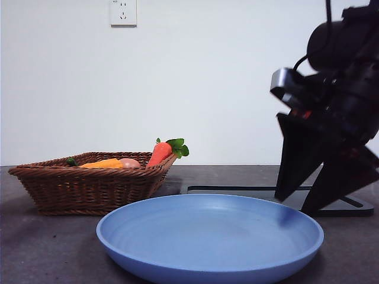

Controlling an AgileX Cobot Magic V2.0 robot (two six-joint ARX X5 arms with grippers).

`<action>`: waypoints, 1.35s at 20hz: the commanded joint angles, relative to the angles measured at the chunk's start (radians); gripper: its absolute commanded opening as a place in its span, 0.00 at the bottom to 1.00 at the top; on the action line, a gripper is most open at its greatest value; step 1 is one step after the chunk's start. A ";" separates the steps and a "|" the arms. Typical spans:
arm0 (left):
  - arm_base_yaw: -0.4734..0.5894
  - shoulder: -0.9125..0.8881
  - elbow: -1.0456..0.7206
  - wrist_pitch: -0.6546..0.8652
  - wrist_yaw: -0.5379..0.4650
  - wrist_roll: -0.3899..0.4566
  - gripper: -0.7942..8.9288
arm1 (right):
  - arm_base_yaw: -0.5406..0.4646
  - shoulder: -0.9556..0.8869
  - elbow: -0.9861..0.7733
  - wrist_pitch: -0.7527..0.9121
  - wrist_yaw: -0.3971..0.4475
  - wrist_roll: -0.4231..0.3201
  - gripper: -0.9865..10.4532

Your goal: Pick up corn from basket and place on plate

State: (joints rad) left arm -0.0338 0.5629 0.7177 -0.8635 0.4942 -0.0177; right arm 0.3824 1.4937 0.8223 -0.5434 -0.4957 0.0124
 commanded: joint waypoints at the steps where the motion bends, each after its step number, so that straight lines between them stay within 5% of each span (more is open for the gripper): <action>1: -0.002 0.006 0.014 0.011 0.003 -0.002 0.48 | 0.017 0.050 0.016 0.021 -0.002 0.014 0.32; 9: -0.002 0.011 0.014 0.012 0.003 -0.002 0.48 | 0.022 0.093 0.016 0.045 -0.003 0.015 0.09; 17: -0.042 0.147 0.034 0.087 -0.003 -0.002 0.48 | 0.001 0.064 0.071 -0.043 -0.013 0.024 0.09; 27: -0.224 0.595 0.274 0.216 -0.271 0.038 0.48 | -0.002 -0.162 0.226 -0.233 0.000 0.013 0.09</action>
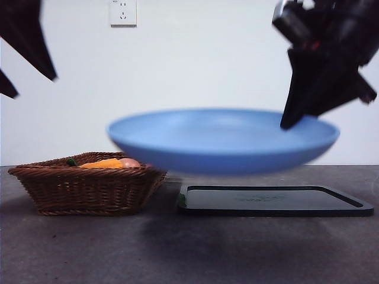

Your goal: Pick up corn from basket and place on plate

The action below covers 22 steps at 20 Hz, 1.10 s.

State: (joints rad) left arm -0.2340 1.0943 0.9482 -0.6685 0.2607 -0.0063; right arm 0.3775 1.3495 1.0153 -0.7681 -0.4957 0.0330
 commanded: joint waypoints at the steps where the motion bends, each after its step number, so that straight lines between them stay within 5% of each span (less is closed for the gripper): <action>1: -0.042 0.117 0.072 0.029 -0.075 0.031 0.48 | 0.000 -0.040 0.043 -0.018 0.000 -0.007 0.09; 10: -0.103 0.510 0.218 0.066 -0.196 0.067 0.48 | -0.096 -0.229 0.068 -0.075 -0.001 -0.007 0.09; 22: -0.109 0.665 0.218 0.172 -0.221 0.066 0.48 | -0.108 -0.235 0.068 -0.082 -0.002 -0.007 0.09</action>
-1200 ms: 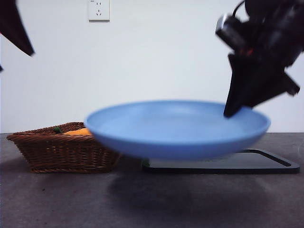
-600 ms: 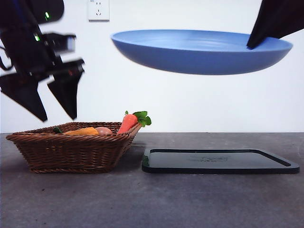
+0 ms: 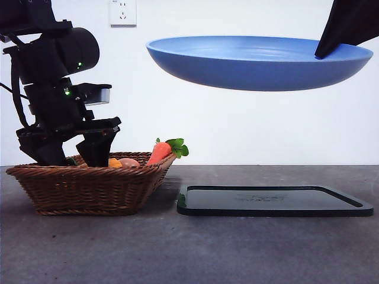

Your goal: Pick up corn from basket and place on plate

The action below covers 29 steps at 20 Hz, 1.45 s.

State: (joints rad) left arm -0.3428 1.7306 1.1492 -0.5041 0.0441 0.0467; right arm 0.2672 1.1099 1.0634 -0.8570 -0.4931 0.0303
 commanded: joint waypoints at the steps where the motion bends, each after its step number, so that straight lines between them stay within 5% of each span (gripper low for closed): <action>1: 0.000 0.033 0.017 0.006 -0.005 0.012 0.46 | 0.002 0.005 0.019 0.006 -0.004 -0.005 0.09; 11: -0.007 0.036 0.018 0.002 -0.003 -0.041 0.24 | 0.002 0.005 0.019 0.007 -0.004 -0.008 0.09; 21: -0.031 -0.143 0.023 0.000 0.095 -0.094 0.24 | 0.002 0.009 0.019 0.008 0.064 -0.003 0.09; 29: -0.177 -0.352 0.023 0.002 0.165 -0.119 0.24 | 0.003 0.203 0.019 0.090 0.089 0.060 0.09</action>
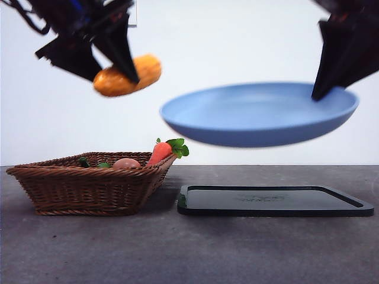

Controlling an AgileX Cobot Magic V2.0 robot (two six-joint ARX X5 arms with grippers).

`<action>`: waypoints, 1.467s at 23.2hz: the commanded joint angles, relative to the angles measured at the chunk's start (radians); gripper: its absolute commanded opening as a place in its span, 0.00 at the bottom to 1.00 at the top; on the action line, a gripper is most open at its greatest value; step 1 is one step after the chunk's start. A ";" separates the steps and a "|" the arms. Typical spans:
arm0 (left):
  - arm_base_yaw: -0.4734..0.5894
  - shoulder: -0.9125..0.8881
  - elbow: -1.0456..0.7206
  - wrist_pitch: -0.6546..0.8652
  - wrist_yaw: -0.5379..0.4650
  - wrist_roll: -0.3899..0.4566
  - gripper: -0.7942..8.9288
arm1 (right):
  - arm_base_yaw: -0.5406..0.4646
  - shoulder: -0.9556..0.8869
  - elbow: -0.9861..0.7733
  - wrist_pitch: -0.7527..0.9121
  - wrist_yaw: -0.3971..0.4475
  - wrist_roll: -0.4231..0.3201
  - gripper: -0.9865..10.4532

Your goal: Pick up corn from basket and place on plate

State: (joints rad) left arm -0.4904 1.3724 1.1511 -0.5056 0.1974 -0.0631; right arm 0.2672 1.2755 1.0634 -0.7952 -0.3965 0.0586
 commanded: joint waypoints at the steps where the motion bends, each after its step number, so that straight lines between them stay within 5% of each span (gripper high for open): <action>1: -0.062 0.006 0.021 -0.004 0.013 -0.009 0.24 | 0.003 0.071 0.019 0.057 -0.027 0.044 0.09; 10: -0.249 0.124 0.021 0.025 0.012 0.019 0.24 | 0.003 0.148 0.019 0.145 -0.133 0.099 0.09; 34: -0.270 0.202 0.021 0.023 0.005 0.029 0.45 | 0.004 0.149 0.019 0.136 -0.162 0.098 0.09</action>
State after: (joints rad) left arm -0.7506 1.5589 1.1526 -0.4828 0.2070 -0.0437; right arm 0.2672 1.4120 1.0634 -0.6697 -0.5327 0.1436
